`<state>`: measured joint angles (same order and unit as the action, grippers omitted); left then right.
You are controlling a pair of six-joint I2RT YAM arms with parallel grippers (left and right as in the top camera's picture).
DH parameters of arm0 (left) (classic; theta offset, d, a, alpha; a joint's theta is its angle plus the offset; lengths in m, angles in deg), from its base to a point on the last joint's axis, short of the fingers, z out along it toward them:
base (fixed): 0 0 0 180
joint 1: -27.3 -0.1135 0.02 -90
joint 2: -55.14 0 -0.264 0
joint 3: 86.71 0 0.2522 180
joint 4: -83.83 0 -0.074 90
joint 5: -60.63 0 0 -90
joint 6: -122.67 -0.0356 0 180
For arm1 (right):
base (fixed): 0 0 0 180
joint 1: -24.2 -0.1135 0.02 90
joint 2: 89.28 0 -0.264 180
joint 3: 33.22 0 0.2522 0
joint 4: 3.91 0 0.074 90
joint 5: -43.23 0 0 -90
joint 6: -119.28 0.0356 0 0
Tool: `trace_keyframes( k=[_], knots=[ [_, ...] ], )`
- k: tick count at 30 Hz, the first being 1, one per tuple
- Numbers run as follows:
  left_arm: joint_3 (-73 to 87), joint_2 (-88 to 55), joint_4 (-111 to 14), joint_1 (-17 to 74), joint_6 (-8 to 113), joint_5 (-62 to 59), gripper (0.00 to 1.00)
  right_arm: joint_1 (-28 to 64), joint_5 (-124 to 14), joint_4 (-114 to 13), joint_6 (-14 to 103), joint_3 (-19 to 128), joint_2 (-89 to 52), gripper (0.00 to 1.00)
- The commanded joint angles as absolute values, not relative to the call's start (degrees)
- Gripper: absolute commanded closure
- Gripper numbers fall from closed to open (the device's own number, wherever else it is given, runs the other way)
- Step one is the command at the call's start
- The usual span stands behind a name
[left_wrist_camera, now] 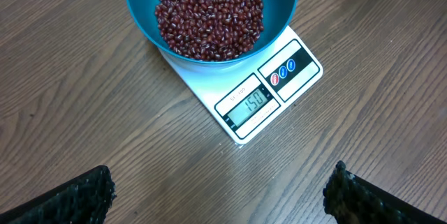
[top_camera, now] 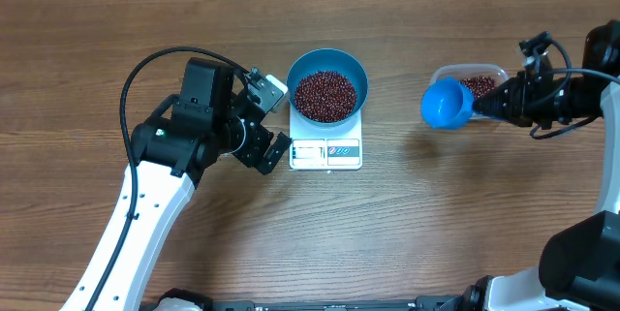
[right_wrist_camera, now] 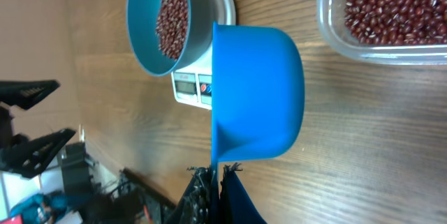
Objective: Scoop item into bowl and weigh 150g on scale
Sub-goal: 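Lower the blue scoop onto the table right of the scale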
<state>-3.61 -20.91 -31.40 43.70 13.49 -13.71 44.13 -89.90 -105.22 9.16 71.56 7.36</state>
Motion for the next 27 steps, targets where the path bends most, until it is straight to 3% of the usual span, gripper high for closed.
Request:
trace_keyframes(
  k=[1,10,27],
  knots=[
    [-3.83,-21.35,-31.49,43.83,14.49,-12.86,0.0,44.56,-90.97,-102.42,9.77,66.71,7.18,0.96],
    [-3.83,-21.35,-31.49,43.83,14.49,-12.88,0.0,49.92,-92.09,-94.75,11.04,55.08,7.21,0.96],
    [-3.83,-21.35,-31.49,43.83,14.49,-12.86,0.0,49.66,-91.89,-88.15,16.46,47.65,7.27,0.96]
  ],
)
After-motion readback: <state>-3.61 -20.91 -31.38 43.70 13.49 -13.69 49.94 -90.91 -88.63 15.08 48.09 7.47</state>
